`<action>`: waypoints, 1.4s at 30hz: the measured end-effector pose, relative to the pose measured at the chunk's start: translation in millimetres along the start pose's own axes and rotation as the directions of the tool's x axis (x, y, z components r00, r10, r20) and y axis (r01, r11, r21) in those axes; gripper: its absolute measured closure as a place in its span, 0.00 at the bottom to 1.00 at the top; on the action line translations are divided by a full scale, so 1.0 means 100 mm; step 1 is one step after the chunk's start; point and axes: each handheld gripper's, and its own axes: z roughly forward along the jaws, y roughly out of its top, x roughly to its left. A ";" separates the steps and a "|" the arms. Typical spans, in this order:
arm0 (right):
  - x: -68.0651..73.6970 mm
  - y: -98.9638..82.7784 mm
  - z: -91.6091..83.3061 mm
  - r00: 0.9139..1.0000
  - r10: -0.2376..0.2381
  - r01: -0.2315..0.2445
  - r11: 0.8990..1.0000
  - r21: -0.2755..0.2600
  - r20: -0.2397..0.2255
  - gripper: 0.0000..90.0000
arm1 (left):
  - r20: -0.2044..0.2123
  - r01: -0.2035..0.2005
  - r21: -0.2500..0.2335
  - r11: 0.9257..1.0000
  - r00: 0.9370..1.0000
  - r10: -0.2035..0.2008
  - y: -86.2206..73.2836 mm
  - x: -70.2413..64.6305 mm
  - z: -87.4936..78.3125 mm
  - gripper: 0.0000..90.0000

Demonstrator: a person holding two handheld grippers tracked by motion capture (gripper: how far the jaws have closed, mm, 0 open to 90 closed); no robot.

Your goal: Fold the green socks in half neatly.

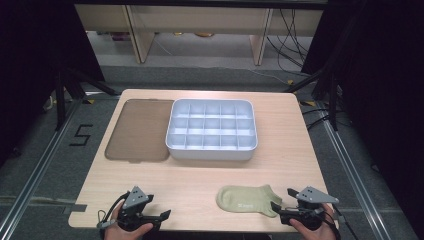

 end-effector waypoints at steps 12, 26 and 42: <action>-0.02 -0.01 0.00 1.000 0.000 0.001 1.000 0.012 -0.016 0.31 | 0.014 -0.010 0.004 1.000 1.000 0.010 0.03 -0.07 0.06 0.17; -0.04 0.00 0.01 1.000 -0.003 0.003 1.000 0.015 -0.011 0.34 | 0.135 0.010 -0.001 1.000 0.991 -0.010 0.39 -0.35 0.45 0.24; 0.00 0.00 0.00 0.999 0.035 -0.034 0.999 0.026 -0.021 0.33 | 0.197 -0.095 0.096 0.991 0.978 0.074 0.77 -0.68 1.10 0.29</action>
